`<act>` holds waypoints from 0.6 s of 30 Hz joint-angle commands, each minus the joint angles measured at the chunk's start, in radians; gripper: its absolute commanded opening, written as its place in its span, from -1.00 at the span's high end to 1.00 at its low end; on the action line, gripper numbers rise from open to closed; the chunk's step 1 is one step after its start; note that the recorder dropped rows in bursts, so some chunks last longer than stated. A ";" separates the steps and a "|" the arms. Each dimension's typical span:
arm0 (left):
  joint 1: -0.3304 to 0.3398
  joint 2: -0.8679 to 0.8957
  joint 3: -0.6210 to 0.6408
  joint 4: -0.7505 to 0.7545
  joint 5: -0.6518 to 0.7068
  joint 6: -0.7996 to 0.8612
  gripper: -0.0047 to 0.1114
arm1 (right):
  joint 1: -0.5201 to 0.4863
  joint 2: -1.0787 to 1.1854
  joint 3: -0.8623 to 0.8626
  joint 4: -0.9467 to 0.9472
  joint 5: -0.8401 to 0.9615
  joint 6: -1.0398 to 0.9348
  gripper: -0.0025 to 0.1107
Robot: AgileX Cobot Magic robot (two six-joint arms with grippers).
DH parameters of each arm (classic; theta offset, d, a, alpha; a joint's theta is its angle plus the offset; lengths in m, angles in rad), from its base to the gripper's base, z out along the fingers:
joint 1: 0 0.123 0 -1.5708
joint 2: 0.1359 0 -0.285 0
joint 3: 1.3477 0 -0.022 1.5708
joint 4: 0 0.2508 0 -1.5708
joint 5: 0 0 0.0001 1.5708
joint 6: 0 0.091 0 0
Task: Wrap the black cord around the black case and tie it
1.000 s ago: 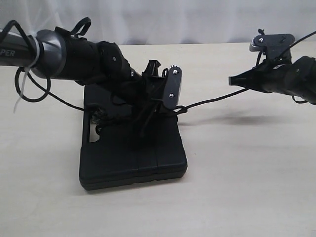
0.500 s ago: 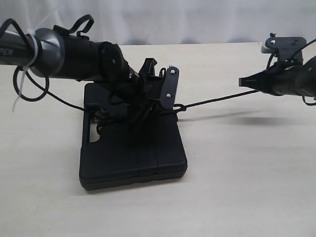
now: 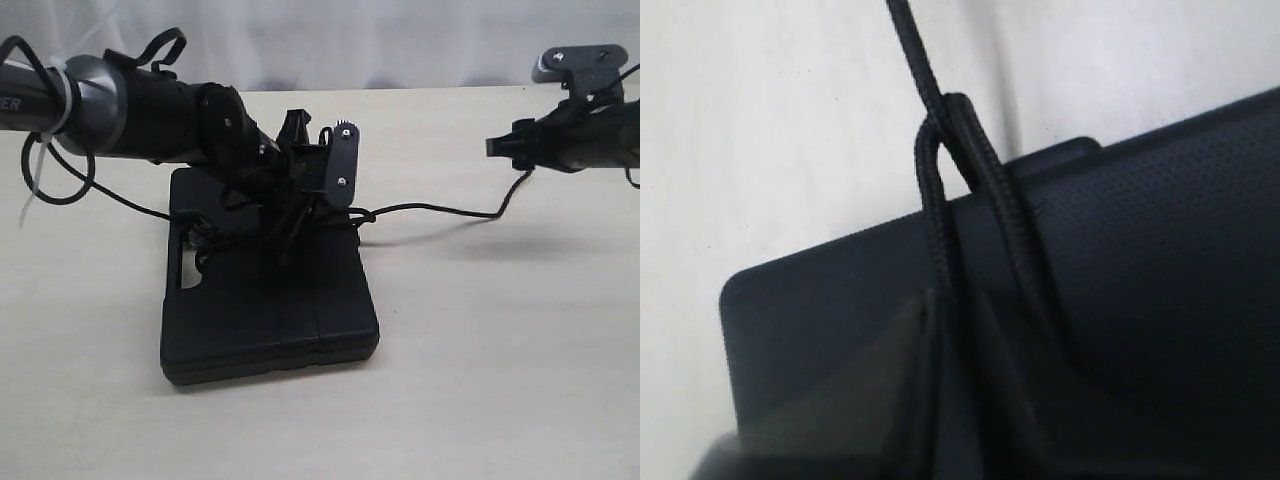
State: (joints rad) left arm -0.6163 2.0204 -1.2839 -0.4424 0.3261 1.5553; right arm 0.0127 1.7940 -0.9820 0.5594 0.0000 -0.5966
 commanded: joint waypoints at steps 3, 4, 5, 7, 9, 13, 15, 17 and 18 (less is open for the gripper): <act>0.002 -0.032 0.004 -0.025 -0.006 -0.019 0.52 | -0.007 -0.155 -0.011 -0.001 0.267 -0.184 -0.20; 0.002 -0.032 0.004 -0.025 -0.006 -0.019 0.52 | 0.003 -0.170 -0.011 -0.001 0.328 -0.278 -0.19; 0.002 -0.032 0.004 -0.025 -0.006 -0.019 0.52 | 0.016 -0.174 -0.011 0.011 0.377 -0.360 -0.18; 0.002 -0.032 0.004 -0.025 -0.003 -0.019 0.52 | 0.062 -0.163 -0.007 0.072 0.396 -0.480 -0.18; 0.002 -0.032 0.004 -0.022 0.004 -0.019 0.52 | 0.114 -0.125 0.003 0.141 0.354 -0.612 -0.18; 0.002 -0.032 0.004 -0.022 0.012 -0.017 0.52 | 0.239 0.045 0.011 0.157 0.177 -0.830 -0.18; 0.002 -0.032 0.004 -0.022 0.002 -0.017 0.52 | 0.287 0.114 0.008 0.157 0.013 -0.857 -0.18; 0.002 -0.032 0.004 -0.024 -0.003 -0.015 0.52 | 0.327 0.160 0.004 0.144 -0.101 -0.867 -0.18; 0.002 -0.032 0.004 -0.024 -0.003 -0.015 0.52 | 0.350 0.189 0.004 0.136 -0.163 -0.867 -0.17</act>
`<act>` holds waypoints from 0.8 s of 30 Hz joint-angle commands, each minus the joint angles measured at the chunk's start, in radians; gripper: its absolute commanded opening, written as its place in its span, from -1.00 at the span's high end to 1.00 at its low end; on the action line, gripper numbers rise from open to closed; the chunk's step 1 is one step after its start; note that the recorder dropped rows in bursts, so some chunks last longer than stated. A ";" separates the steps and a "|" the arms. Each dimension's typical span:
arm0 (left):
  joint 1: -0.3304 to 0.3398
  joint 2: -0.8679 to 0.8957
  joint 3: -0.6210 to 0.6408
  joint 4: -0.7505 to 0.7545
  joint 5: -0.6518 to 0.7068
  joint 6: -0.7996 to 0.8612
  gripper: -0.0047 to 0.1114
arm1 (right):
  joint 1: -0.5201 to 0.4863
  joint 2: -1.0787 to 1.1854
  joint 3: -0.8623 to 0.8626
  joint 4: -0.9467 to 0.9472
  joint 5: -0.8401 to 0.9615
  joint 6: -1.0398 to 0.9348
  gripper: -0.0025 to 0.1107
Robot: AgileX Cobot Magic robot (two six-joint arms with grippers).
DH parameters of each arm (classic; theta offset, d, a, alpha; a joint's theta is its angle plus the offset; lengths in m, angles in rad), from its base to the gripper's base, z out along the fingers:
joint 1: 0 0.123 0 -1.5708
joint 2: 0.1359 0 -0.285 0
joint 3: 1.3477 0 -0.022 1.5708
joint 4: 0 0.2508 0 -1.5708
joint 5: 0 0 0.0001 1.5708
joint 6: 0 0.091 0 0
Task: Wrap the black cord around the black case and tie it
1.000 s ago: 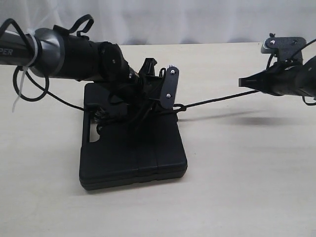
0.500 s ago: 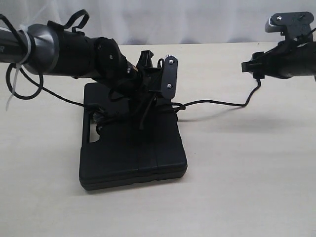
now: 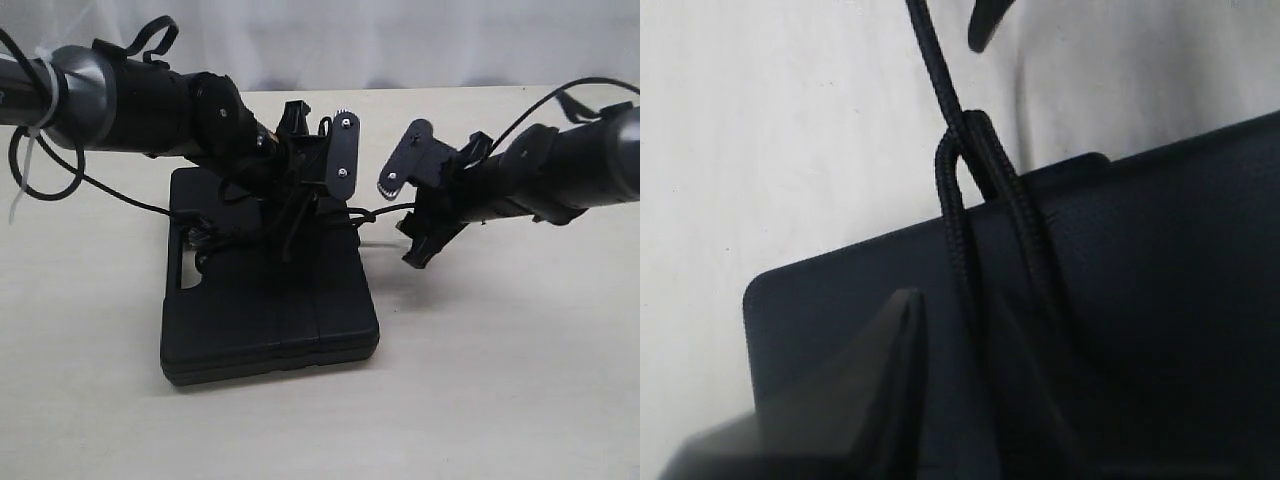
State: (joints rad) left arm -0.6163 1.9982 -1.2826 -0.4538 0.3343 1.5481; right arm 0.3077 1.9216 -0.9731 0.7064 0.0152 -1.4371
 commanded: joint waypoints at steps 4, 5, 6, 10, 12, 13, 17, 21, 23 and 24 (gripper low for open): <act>-0.025 -0.009 0.002 -0.011 -0.013 -0.006 0.52 | 0.091 0.064 -0.005 -0.010 -0.236 -0.037 0.65; -0.027 -0.009 0.002 -0.011 -0.013 -0.001 0.52 | 0.101 0.039 -0.005 -0.008 -0.233 -0.037 0.88; -0.027 -0.009 0.002 -0.005 -0.015 -0.001 0.52 | 0.108 0.023 -0.005 -0.003 -0.231 -0.034 0.88; -0.027 -0.009 0.002 -0.002 -0.017 -0.001 0.52 | 0.141 -0.044 -0.005 -0.003 -0.231 0.027 0.88; -0.027 -0.009 0.002 -0.002 -0.019 -0.001 0.52 | 0.148 -0.059 -0.005 -0.008 -0.224 0.044 0.88; -0.027 -0.009 0.002 -0.002 -0.025 -0.001 0.52 | 0.148 -0.064 -0.005 -0.008 -0.218 0.046 0.88; -0.025 -0.009 0.002 -0.012 -0.054 -0.006 0.52 | 0.148 -0.064 -0.005 -0.008 -0.239 0.089 0.88; -0.025 0.034 0.002 -0.012 -0.077 -0.017 0.52 | 0.148 -0.064 -0.005 -0.008 -0.231 0.091 0.88; -0.011 0.038 0.002 -0.003 -0.085 -0.050 0.52 | 0.148 -0.064 -0.005 -0.008 -0.227 0.091 0.88; 0.002 0.026 0.002 -0.003 -0.083 -0.076 0.52 | 0.148 -0.064 -0.005 -0.008 -0.227 0.091 0.88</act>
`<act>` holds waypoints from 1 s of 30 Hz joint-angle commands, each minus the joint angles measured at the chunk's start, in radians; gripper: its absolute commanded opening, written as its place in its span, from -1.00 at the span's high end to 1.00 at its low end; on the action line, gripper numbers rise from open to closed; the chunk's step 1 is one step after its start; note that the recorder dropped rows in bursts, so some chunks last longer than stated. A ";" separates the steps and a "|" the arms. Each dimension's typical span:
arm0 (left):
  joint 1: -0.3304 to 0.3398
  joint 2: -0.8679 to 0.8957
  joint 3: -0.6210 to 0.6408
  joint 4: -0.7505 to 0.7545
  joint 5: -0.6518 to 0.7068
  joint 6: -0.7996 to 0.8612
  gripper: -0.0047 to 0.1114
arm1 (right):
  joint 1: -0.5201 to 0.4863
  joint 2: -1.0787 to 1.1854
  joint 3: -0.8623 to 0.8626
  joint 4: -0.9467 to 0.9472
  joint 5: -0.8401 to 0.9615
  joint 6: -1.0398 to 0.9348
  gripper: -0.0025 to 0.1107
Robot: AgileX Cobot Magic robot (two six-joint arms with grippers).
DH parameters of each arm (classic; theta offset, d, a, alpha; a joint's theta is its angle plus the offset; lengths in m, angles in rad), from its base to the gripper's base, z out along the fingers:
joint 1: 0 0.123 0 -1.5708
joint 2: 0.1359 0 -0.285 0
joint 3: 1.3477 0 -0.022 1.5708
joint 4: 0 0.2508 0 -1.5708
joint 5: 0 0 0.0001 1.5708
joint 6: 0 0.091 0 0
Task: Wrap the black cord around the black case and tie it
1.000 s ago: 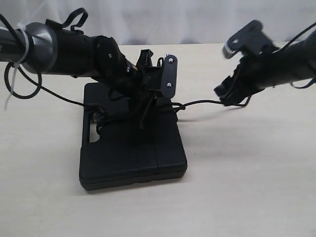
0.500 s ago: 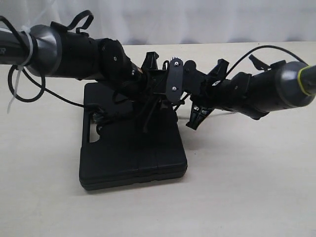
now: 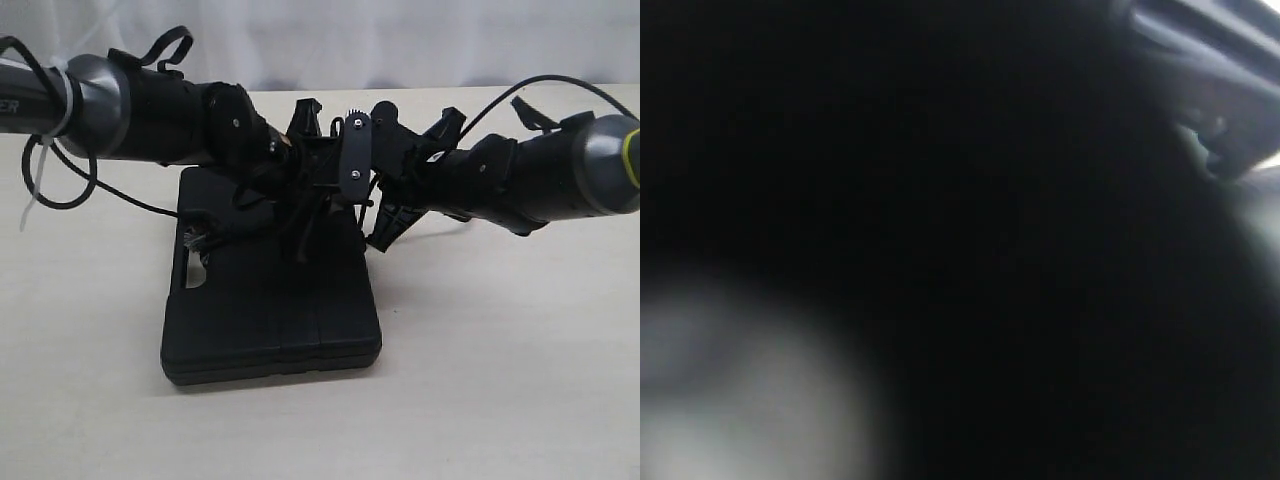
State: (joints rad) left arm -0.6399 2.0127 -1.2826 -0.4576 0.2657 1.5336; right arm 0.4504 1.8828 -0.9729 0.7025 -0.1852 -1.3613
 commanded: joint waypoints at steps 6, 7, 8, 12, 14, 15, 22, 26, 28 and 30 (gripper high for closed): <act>0.164 -0.044 0.002 -0.343 0.260 0.066 0.52 | -0.011 -0.025 -0.005 0.000 -0.014 0.038 0.88; 0.162 -0.044 0.002 -0.419 0.279 0.130 0.52 | -0.011 -0.025 -0.005 0.000 -0.013 0.038 0.88; 0.157 -0.043 0.002 -0.477 0.293 0.187 0.52 | -0.011 -0.025 -0.005 0.000 -0.013 0.038 0.88; 0.150 -0.008 0.002 -0.553 0.310 0.285 0.41 | -0.011 -0.025 -0.005 0.000 -0.013 0.038 0.88; 0.150 0.024 0.002 -0.557 0.257 0.295 0.26 | -0.011 -0.025 -0.005 0.000 -0.013 0.038 0.88; 0.150 0.036 0.002 -0.557 0.226 0.295 0.19 | -0.011 -0.025 -0.005 0.000 -0.013 0.038 0.88; 0.150 0.060 0.002 -0.560 0.113 0.295 0.28 | -0.011 -0.025 -0.005 0.000 -0.011 0.038 0.88; 0.150 0.060 0.002 -0.508 0.143 0.295 0.82 | -0.011 -0.025 -0.005 0.000 -0.011 0.038 0.88; 0.150 0.060 0.002 -0.410 0.162 0.256 0.92 | -0.011 -0.036 -0.005 0.000 -0.024 0.046 0.88; 0.150 0.060 0.002 -0.302 0.167 0.177 0.92 | -0.011 -0.076 -0.005 0.000 -0.024 0.086 0.88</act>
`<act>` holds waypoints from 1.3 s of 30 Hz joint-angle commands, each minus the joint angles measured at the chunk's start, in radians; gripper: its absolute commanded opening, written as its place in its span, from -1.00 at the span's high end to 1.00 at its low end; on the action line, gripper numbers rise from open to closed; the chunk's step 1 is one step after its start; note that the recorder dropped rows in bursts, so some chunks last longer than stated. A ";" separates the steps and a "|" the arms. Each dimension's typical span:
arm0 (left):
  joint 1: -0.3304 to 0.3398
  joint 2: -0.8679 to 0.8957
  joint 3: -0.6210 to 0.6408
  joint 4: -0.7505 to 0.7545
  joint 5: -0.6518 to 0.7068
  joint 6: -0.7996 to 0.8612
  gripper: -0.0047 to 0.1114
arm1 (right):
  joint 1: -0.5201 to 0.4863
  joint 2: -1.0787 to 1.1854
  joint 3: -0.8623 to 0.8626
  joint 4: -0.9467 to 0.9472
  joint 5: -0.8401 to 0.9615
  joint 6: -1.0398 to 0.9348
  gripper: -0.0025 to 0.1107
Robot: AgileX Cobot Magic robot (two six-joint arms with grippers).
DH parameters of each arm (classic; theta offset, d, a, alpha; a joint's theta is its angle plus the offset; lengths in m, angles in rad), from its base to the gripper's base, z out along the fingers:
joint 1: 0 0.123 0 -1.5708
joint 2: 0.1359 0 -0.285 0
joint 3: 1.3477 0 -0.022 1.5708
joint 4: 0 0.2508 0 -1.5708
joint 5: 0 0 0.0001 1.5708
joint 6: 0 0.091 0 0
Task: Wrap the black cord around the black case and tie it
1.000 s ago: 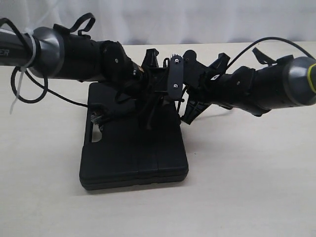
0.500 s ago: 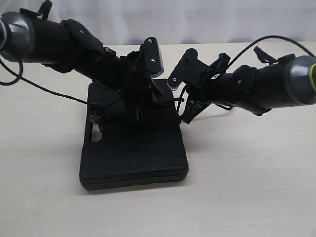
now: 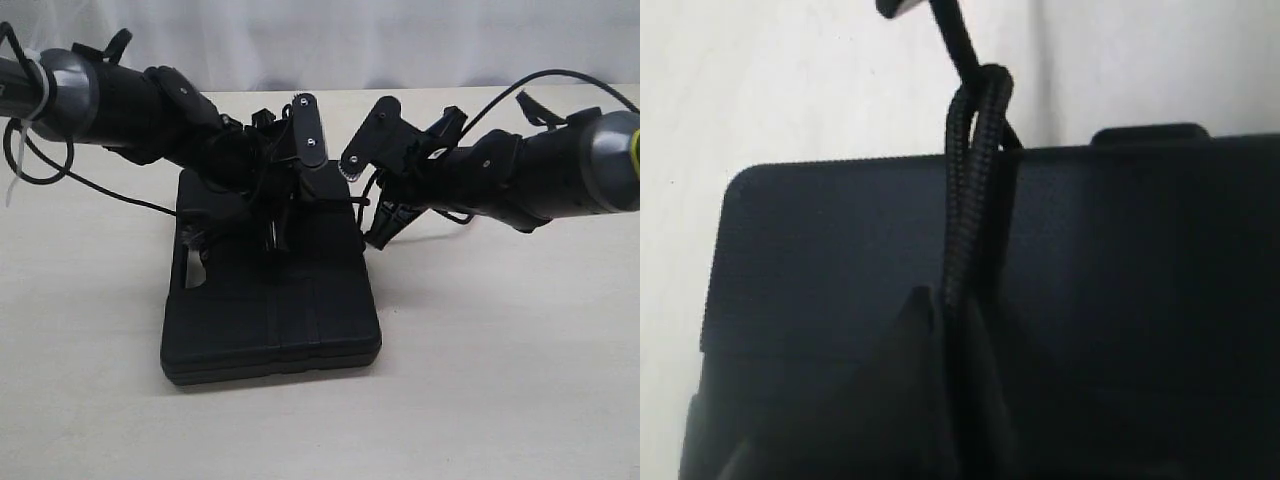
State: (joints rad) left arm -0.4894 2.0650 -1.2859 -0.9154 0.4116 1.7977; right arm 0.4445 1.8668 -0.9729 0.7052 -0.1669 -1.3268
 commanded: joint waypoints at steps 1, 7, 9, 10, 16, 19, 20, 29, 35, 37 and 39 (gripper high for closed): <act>0.000 0.008 0.006 0.228 0.039 -0.126 0.92 | -0.005 -0.082 -0.005 -0.003 -0.042 0.094 0.88; 0.000 -0.024 0.006 0.302 0.132 -0.158 0.92 | -0.068 -0.031 -0.005 -0.003 -0.044 0.129 0.88; 0.002 -0.043 0.006 0.302 0.156 -0.176 0.92 | -0.124 0.000 0.001 -0.003 -0.038 0.122 0.88; 0.002 -0.043 0.006 0.315 0.162 -0.176 0.92 | -0.151 0.013 0.002 -0.003 -0.018 0.107 0.88; 0.005 -0.027 0.006 0.396 0.168 -0.211 0.92 | -0.211 0.058 0.002 -0.018 0.093 0.008 0.88; 0.005 -0.027 0.006 0.418 0.174 -0.233 0.92 | -0.214 0.065 0.011 -0.018 0.096 -0.027 0.89; 0.005 -0.027 0.006 0.418 0.171 -0.233 0.92 | -0.219 0.069 0.016 -0.018 0.096 -0.042 0.89; 0.005 -0.027 0.006 0.407 0.131 -0.233 0.92 | -0.292 0.078 0.035 0.020 0.107 -0.046 0.75; 0.005 -0.027 0.006 0.374 0.104 -0.234 0.92 | -0.294 0.078 0.056 0.020 0.120 -0.048 0.11; 0.005 -0.027 0.006 0.374 0.102 -0.234 0.92 | -0.296 0.078 0.070 0.020 0.122 -0.048 0.00; 0.005 -0.027 0.006 0.374 0.102 -0.234 0.91 | -0.296 0.067 0.072 0.020 0.143 -0.057 0.00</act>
State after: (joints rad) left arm -0.4902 2.0279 -1.2955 -0.5604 0.5063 1.5705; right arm 0.1552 1.9453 -0.9111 0.7235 -0.0456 -1.3710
